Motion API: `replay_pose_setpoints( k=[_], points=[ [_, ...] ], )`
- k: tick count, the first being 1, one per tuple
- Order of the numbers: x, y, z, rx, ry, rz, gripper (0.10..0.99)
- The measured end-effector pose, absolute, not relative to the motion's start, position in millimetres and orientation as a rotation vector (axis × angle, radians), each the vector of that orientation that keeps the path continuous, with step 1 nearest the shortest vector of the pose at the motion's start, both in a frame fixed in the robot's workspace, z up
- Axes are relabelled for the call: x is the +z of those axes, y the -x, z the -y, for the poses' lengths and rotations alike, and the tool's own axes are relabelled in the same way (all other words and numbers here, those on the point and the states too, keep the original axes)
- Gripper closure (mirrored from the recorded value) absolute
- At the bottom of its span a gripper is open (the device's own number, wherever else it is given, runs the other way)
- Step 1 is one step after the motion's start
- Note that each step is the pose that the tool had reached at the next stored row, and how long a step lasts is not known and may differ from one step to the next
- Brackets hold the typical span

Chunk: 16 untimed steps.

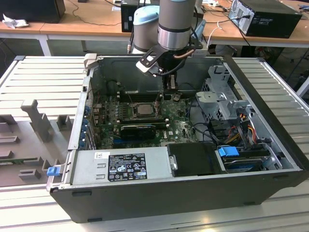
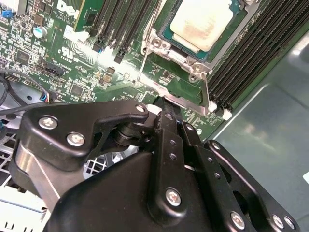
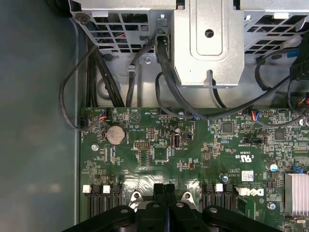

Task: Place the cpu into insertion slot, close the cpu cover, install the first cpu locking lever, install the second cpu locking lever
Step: 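Close the cpu cover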

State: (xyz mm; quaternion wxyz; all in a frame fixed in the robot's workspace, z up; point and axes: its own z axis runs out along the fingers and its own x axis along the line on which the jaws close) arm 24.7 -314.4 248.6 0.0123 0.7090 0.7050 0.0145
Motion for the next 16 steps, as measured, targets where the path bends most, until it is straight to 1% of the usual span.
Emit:
replay_pose_setpoints(
  k=[16],
  points=[
    [248.6, -15.9, 314.5, 0.045, -2.21, -2.197, 0.98]
  ],
)
